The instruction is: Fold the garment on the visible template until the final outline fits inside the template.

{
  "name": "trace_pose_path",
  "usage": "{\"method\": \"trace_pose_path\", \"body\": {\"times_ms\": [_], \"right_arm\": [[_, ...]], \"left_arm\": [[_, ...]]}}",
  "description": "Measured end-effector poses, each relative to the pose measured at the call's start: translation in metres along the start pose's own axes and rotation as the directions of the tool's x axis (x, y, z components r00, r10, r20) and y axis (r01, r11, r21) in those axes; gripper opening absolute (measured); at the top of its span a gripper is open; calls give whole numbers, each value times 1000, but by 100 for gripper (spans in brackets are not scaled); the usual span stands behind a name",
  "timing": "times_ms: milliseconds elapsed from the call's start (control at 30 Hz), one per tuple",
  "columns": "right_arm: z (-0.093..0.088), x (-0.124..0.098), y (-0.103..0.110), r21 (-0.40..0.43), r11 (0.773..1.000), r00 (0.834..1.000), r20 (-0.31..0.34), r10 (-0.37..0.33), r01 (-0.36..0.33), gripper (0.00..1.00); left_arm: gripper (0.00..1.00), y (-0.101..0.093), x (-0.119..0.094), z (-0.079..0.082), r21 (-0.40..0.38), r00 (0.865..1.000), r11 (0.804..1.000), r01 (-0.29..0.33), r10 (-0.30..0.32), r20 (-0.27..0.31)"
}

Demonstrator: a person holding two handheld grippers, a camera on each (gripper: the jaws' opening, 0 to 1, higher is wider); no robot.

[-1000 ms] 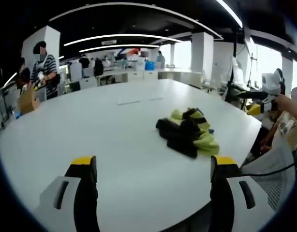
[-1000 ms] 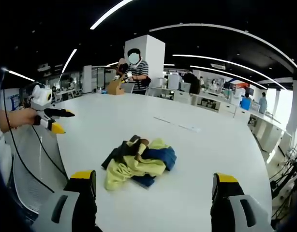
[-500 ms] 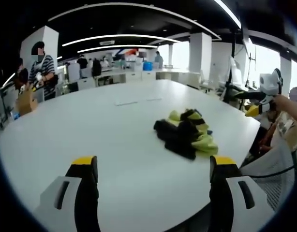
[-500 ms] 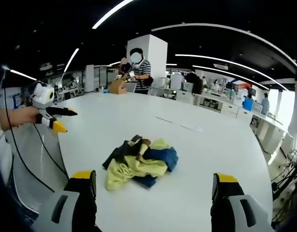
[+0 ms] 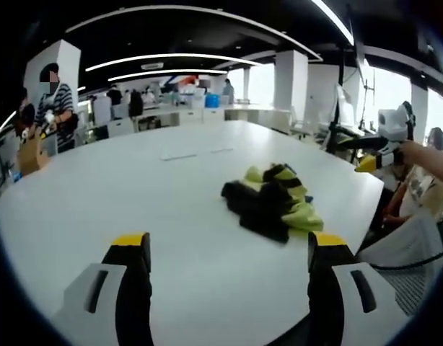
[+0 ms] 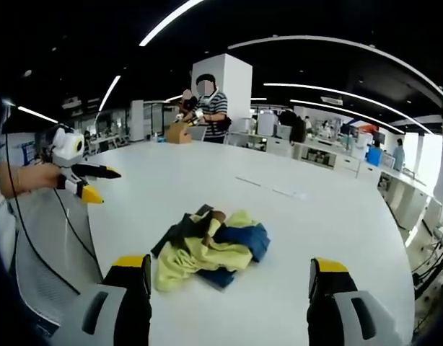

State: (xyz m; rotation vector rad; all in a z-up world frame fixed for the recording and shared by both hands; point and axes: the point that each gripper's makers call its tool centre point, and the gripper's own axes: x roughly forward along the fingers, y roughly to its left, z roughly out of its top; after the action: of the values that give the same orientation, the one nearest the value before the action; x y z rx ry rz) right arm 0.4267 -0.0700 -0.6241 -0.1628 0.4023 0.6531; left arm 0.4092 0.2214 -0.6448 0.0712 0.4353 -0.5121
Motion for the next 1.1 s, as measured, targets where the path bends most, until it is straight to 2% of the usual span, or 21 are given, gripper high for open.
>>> {"method": "trace_pose_path", "body": {"times_ms": [33,133,300,433,600,1100], "right_arm": [[2,5,0,37,999,999,33,5,-7,86],[-1,12,-2,57,998,999,46,12,-15,80],[-2,25,-10,79,997,998,52,21,-25,71],[-1,37,-16,30,999,999,34,30,-31,64],[3,51,-20,13,999,998,37,52,-52,54],[-1,99,-20,-40,989,990,-23,139,-140,37]], "left_arm": [[84,-2,2,0,1,1000,1000,4,-4,-1],[81,-7,9,1,20,1000,1000,18,-19,11],[73,-19,24,3,8,997,997,80,-80,18],[67,-26,35,5,22,994,994,106,-107,18],[55,-34,48,9,30,991,990,134,-135,17],[31,-64,82,14,48,968,967,249,-250,7]]}}
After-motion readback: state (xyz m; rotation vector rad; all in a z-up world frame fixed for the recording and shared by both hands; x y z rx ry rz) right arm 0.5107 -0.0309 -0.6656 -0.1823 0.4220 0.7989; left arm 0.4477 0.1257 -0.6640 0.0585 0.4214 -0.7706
